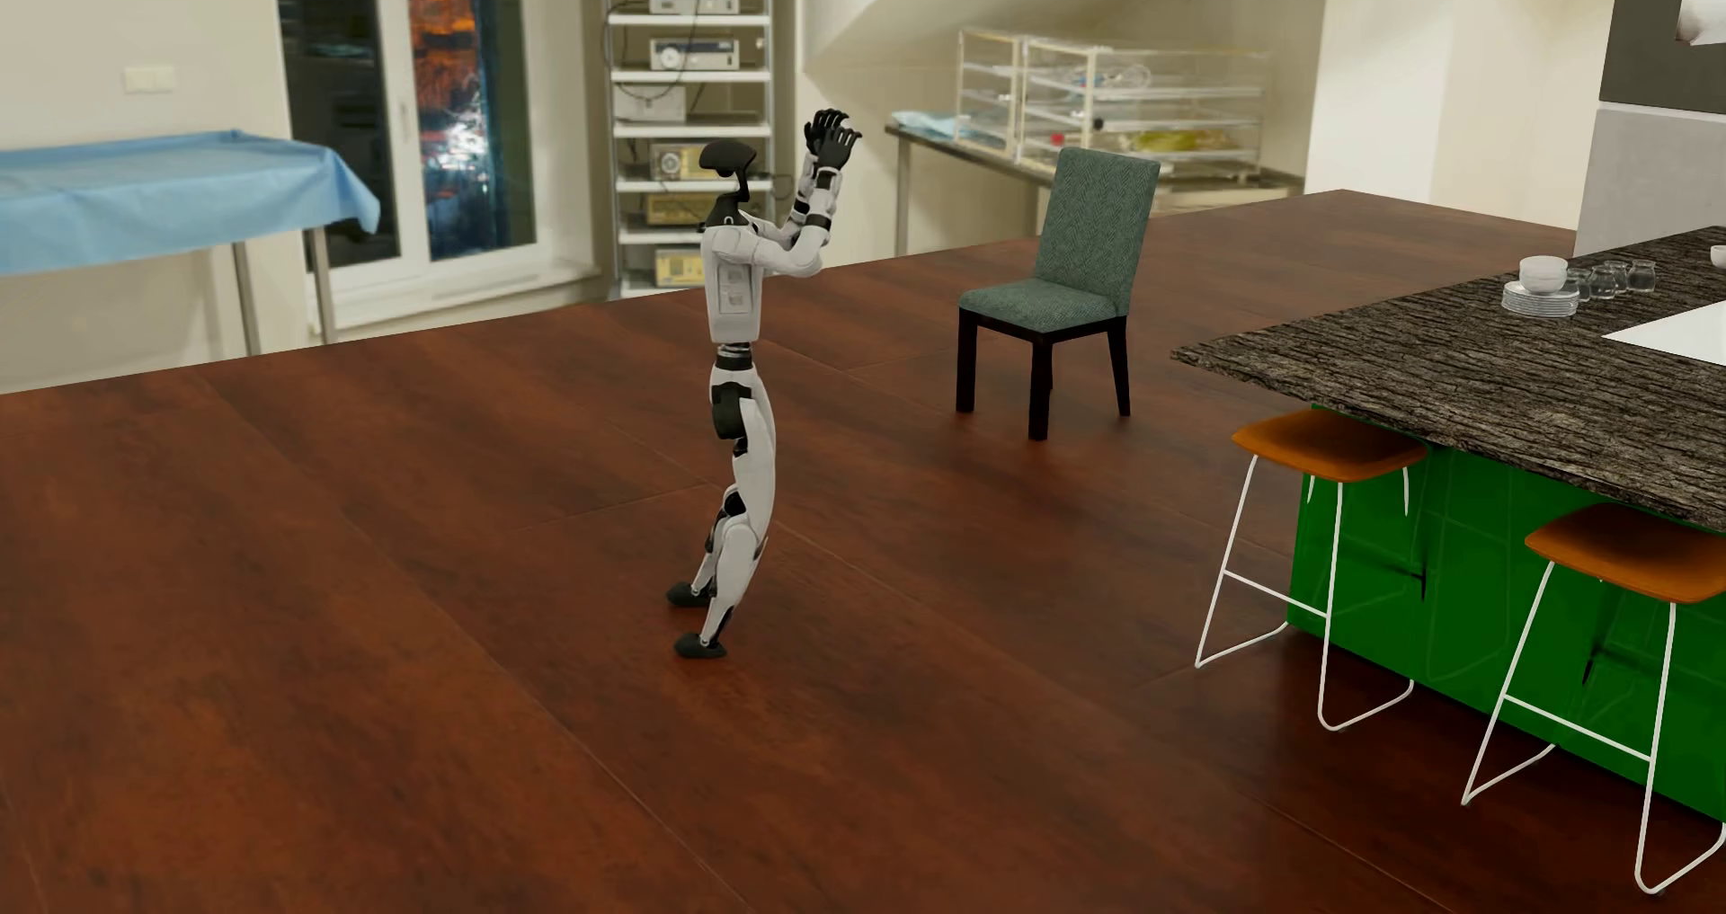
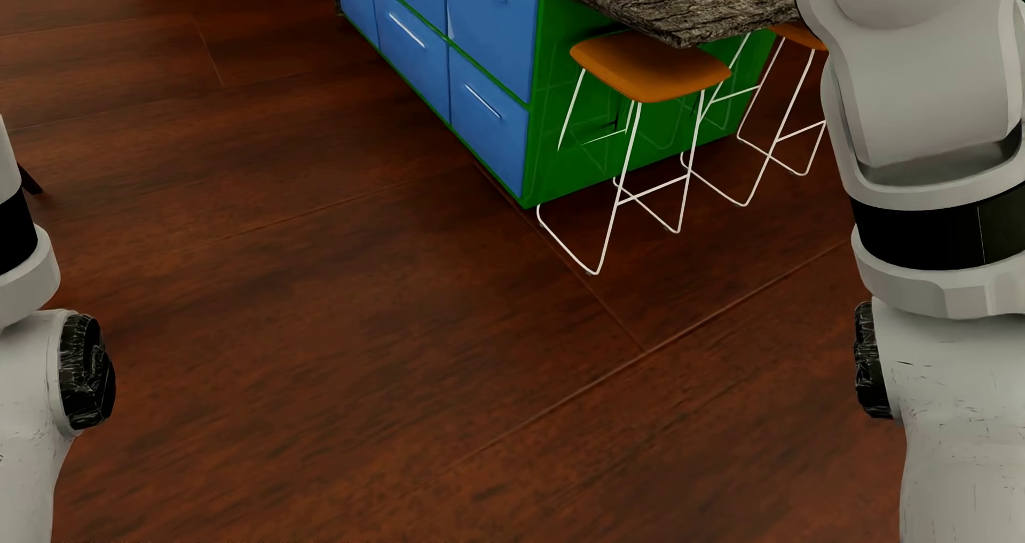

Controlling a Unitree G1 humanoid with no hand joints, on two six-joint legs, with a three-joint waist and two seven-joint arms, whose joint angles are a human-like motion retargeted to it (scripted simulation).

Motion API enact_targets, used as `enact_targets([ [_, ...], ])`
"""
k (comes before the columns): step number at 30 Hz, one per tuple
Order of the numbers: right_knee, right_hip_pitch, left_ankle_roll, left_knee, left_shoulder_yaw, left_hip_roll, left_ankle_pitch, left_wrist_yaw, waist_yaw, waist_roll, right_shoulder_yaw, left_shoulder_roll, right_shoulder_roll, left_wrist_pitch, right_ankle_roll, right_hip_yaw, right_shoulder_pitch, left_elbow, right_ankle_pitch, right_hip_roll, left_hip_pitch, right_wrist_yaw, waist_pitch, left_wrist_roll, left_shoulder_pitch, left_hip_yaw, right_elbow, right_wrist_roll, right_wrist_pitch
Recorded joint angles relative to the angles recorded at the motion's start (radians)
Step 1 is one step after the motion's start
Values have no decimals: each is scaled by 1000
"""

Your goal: Raise arm

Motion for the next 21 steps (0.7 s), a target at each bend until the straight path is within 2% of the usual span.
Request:
enact_targets([
  [21,-4,2,0,-4,25,-7,2,0,3,0,-7,10,-1,0,0,0,35,12,-18,-7,0,0,-1,0,52,0,10,0,0],
])
